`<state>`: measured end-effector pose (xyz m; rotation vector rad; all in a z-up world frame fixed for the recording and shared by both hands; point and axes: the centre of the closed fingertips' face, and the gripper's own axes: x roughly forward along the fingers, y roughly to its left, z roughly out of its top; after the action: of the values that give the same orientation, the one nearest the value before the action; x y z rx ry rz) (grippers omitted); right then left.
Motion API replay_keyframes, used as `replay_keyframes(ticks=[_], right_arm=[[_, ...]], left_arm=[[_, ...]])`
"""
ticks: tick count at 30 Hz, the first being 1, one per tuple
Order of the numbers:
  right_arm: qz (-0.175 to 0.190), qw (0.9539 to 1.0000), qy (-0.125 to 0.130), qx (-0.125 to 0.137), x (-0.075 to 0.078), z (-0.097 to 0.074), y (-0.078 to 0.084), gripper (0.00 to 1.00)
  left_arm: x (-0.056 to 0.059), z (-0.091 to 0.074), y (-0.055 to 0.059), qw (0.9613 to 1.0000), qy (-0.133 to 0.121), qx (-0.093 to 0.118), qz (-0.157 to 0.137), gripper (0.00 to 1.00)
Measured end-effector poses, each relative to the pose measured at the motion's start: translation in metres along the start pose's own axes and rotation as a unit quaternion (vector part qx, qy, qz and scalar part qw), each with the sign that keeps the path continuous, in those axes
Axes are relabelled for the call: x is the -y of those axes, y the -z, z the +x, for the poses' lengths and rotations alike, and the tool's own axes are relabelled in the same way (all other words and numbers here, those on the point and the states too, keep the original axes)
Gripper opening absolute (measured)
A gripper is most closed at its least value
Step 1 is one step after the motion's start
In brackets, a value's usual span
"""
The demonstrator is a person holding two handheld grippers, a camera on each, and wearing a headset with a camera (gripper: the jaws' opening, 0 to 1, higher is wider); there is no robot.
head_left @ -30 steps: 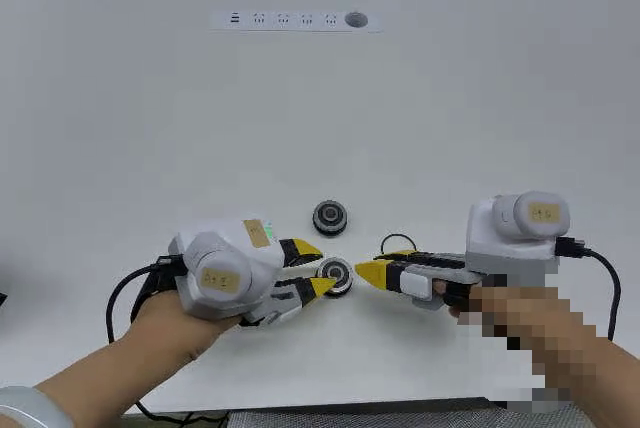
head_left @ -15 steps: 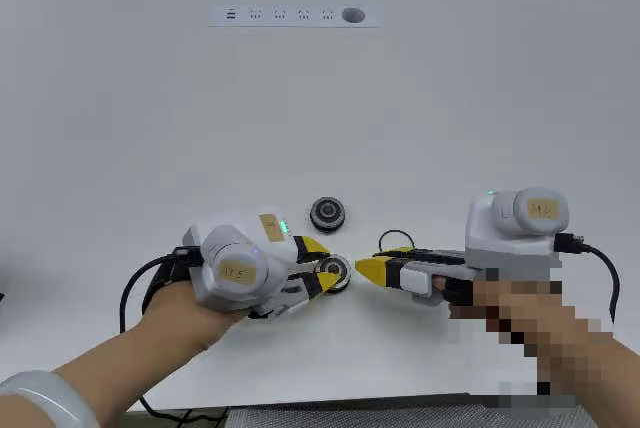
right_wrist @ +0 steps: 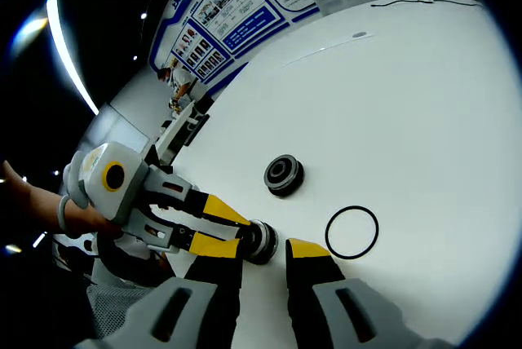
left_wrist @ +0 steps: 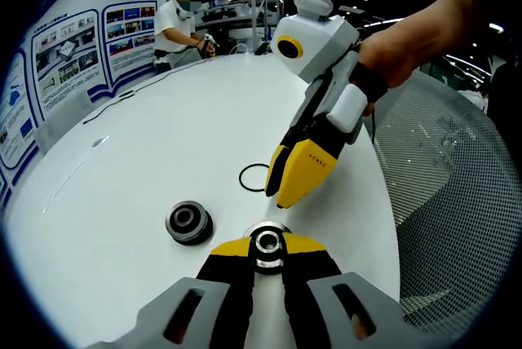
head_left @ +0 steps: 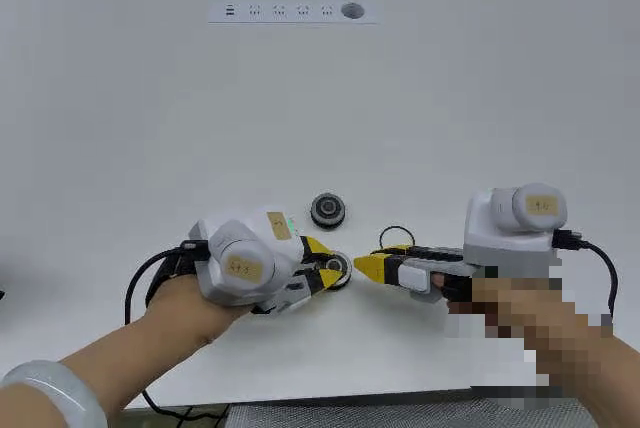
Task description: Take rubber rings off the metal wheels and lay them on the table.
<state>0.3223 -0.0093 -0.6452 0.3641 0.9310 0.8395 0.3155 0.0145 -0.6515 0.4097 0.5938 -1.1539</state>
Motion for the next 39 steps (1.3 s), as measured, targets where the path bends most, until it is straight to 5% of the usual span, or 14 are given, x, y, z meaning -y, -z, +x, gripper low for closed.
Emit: replay_keyframes(ticks=[14,24,39], right_arm=[[0.011,0.9998,-0.013,-0.009,-0.001,0.01,0.0,0.23],[0.012,0.9999,-0.008,-0.009,0.002,0.006,0.002,0.22],[0.019,0.9994,-0.022,-0.018,-0.004,0.012,0.004,0.23]], left_arm=[[-0.001,0.0,0.001,0.9999,0.008,-0.002,-0.009,0.12],[0.002,0.001,0.002,0.9994,0.023,-0.012,0.025,0.13],[0.002,0.001,0.002,0.9998,0.02,-0.006,0.005,0.12]])
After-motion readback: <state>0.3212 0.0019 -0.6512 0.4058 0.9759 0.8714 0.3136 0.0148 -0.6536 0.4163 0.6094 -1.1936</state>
